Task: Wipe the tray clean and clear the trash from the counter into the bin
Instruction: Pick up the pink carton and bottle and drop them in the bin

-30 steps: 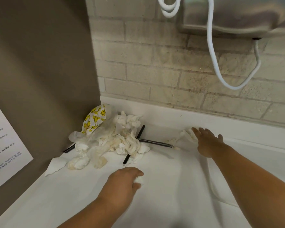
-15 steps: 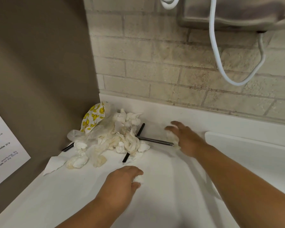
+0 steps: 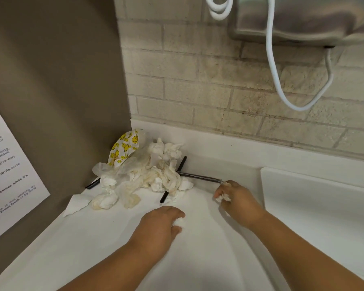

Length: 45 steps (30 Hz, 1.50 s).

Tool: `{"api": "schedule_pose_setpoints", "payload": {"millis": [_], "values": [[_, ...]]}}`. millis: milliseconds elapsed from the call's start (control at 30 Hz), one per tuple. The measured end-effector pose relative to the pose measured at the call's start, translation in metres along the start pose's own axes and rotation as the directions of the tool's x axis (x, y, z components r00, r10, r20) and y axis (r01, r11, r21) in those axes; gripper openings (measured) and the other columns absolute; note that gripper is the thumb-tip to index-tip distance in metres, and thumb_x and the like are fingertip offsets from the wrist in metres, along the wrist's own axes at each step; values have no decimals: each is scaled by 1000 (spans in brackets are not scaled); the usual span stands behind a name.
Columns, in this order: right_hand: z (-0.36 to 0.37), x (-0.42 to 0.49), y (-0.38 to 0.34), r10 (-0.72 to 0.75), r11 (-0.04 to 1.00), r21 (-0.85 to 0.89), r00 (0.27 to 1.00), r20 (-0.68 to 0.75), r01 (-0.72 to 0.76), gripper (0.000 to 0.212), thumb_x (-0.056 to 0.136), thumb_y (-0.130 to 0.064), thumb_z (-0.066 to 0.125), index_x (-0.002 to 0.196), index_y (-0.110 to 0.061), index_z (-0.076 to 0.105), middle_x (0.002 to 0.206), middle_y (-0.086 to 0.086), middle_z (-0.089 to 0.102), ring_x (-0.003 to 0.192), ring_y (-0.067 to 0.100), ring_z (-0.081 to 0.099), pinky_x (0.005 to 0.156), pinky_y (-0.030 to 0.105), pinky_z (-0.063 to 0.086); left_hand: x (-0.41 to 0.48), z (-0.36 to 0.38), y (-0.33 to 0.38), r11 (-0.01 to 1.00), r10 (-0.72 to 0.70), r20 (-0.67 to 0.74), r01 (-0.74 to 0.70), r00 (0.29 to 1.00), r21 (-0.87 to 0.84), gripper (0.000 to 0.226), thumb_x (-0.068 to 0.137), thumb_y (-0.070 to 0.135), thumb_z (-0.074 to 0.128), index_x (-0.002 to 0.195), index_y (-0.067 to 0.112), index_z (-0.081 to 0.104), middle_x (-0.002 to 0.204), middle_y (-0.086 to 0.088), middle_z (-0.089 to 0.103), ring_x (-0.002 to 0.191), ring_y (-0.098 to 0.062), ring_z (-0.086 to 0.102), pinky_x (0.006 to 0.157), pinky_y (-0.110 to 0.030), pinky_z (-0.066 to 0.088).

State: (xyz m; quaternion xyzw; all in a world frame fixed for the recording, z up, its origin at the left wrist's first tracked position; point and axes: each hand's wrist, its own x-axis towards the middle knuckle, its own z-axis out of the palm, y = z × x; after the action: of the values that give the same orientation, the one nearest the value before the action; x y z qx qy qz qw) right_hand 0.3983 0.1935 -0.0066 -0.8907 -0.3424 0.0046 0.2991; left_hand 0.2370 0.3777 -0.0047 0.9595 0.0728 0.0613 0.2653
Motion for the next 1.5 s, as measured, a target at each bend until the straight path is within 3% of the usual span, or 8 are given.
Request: {"api": "schedule_pose_setpoints", "payload": {"millis": [100,200,367,533,700,833,1133,1500], "values": [[-11,-31,-11,103,987,127,994,-35,-97,32,79,3,61,73,-28,64,92,-6,59,77,4,56,66,3,37,-2,-4,-1,998,-19,17,20,1000,-58,33,88,27,62,119,34,58,120,21,54,105,3,50,78,4,26],[-26,-59,-29,168,948,282,985,-43,-149,26,83,2,61,76,-23,66,94,-13,60,82,-10,55,64,4,40,-15,-11,-5,990,-41,0,41,999,-138,31,86,25,65,115,36,60,118,22,55,104,4,51,83,1,31],[-42,-88,-57,209,898,401,978,-22,-183,26,84,0,59,83,-24,68,100,-12,63,73,-7,55,56,7,40,-60,-28,-14,972,-71,-118,42,990,-230,33,83,20,68,106,42,59,110,33,50,101,22,43,81,6,30],[-43,-104,-93,151,887,441,989,4,-137,22,84,-3,61,85,-24,69,103,-10,63,60,-9,53,48,7,38,-111,-46,-25,914,-208,-197,118,958,-389,30,80,19,73,105,33,66,109,26,57,99,19,48,77,5,36],[-30,-116,-133,25,908,416,997,77,-55,36,82,-1,60,83,-36,68,106,-17,58,85,0,57,58,14,42,-157,-64,-36,873,-265,-188,153,946,-462,29,78,20,74,102,34,67,108,21,62,97,10,55,78,0,41],[-12,-130,-176,-39,889,457,987,156,-38,38,82,2,58,85,-35,69,105,-20,58,85,1,58,52,15,44,-194,-80,-49,867,-277,-183,163,943,-470,30,79,22,73,104,36,66,108,23,62,99,9,55,78,-2,42],[62,-183,-310,-158,865,498,913,375,-56,36,83,-2,58,86,-35,69,105,-21,62,93,-2,60,66,13,52,-319,-131,-109,847,-309,-197,176,930,-502,30,78,22,74,102,38,67,104,28,62,95,3,60,78,-8,48],[251,-262,-390,-160,895,406,720,676,-183,32,78,-6,60,87,-35,69,106,-15,58,83,1,60,67,14,45,-485,-101,-250,758,-566,-12,514,825,-402,31,76,29,75,94,51,64,102,28,62,96,7,58,81,-16,49]]}}
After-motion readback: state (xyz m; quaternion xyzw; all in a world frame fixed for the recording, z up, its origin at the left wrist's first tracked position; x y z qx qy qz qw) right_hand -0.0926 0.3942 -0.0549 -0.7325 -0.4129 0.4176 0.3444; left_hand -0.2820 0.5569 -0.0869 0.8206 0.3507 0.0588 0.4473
